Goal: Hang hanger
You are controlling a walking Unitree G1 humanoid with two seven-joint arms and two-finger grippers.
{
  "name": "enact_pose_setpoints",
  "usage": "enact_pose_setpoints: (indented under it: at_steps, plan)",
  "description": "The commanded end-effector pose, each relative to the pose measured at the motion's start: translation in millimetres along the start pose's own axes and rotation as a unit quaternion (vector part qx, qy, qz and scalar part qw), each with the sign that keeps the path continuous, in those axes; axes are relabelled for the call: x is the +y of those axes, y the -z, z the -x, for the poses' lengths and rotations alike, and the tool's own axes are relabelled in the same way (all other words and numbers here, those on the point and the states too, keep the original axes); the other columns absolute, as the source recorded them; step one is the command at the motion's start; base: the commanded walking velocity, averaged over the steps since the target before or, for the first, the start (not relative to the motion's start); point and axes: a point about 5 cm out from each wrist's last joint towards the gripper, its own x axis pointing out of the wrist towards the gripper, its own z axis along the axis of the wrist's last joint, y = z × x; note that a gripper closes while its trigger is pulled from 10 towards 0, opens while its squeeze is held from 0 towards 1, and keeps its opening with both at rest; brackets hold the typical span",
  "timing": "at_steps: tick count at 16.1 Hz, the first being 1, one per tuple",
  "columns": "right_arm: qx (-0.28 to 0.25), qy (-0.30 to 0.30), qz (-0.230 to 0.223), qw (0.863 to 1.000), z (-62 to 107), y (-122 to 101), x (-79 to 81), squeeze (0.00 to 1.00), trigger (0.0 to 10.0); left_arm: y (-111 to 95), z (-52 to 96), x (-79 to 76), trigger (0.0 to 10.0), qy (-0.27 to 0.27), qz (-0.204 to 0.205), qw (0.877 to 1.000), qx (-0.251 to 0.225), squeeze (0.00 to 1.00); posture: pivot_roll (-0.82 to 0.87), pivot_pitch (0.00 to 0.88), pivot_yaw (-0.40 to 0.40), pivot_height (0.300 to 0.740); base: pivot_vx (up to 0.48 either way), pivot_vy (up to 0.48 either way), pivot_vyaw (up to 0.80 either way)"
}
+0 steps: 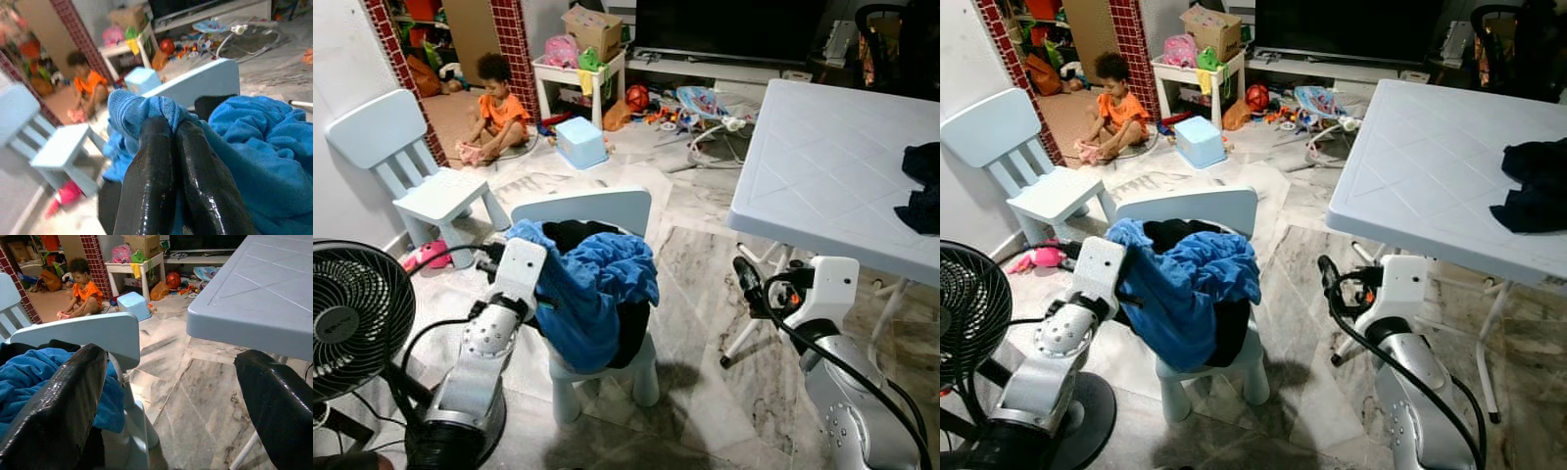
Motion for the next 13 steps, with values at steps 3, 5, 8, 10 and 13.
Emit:
enact_pose_setpoints:
  at_steps: [3, 5, 8, 10, 13]
  plan:
    - [0.002, -0.003, 0.007, 1.0, -0.4, -0.9, 0.1, 0.0, 10.0, -12.8, -0.2, -7.7, 0.0, 0.032, -0.009, 0.999, -0.039, 0.0, -0.12, 0.0, 0.008, 0.74, 0.0, 0.0, 0.0]
    - [-0.001, 0.002, 0.007, 1.0, 0.4, -2.2, -1.9, 0.0, 10.0, -34.6, 1.1, -9.5, 0.0, 0.022, -0.004, 0.995, -0.098, 0.0, -0.12, 0.0, 0.01, 0.74, 0.0, 0.0, 0.0]
    - [-0.018, 0.008, -0.001, 1.0, -3.0, -7.8, -0.9, 0.0, 10.0, -67.4, 9.5, -17.0, 0.0, 0.029, -0.016, 0.983, -0.18, 0.0, -0.12, 0.0, 0.011, 0.74, 0.0, 0.0, 0.0]
    - [-0.026, 0.011, -0.007, 1.0, -5.8, -10.3, 0.6, 0.0, 10.0, -75.2, 17.4, -22.1, 0.0, 0.039, -0.009, 0.979, -0.2, 0.0, -0.11, 0.0, 0.018, 0.74, 0.0, 0.0, 0.0]
    - [-0.035, 0.022, -0.02, 0.999, -6.4, -12.4, 0.7, 0.0, 10.0, -68.4, 29.0, -32.3, 0.0, 0.068, 0.018, 0.981, -0.183, 0.0, -0.11, 0.0, 0.027, 0.74, 0.0, 0.0, 0.0]
